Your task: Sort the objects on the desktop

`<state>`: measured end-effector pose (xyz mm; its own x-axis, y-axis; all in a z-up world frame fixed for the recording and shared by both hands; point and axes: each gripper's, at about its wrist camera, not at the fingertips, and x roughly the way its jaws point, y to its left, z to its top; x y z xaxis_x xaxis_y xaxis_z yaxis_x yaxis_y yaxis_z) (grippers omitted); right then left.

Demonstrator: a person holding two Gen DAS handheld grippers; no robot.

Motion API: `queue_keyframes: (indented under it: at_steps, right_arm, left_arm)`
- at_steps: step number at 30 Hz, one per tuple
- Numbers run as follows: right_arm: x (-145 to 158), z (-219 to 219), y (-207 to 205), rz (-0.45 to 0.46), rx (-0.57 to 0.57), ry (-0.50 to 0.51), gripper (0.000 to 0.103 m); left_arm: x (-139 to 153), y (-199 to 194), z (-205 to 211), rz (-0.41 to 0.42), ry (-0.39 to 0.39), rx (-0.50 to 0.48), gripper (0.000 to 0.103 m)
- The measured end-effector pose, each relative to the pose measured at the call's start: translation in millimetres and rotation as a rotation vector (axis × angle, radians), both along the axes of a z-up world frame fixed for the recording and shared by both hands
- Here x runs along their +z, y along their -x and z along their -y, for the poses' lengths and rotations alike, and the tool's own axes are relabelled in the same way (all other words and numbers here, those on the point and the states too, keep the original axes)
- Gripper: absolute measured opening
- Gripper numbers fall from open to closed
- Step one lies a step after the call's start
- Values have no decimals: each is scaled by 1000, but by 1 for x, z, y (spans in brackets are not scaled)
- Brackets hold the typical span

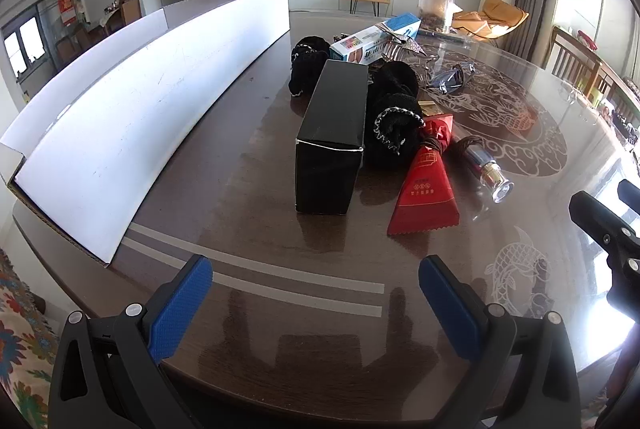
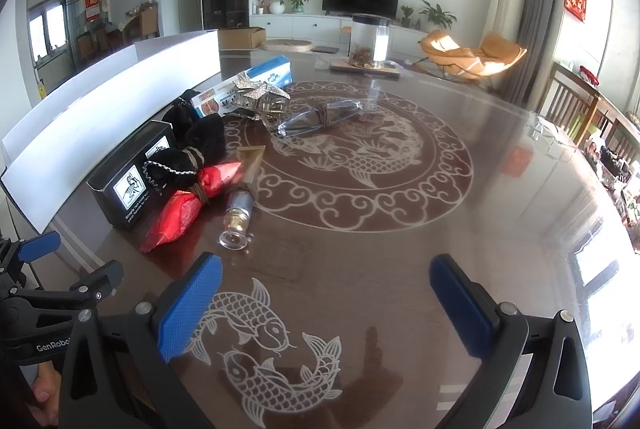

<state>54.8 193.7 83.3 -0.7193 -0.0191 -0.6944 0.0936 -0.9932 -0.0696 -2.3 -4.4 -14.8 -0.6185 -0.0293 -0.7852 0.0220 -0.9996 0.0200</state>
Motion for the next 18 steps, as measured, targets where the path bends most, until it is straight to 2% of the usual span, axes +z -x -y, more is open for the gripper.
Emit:
queue_keyframes:
  at_steps: [14,18]
  right_arm:
    - [-12,7,7,39,31,12,103]
    - [-20,11,13,80,64,28,103]
  left_arm:
    - [-11,6,2,31,15,4,103]
    - [-14,11,-2,44,26,-8,103]
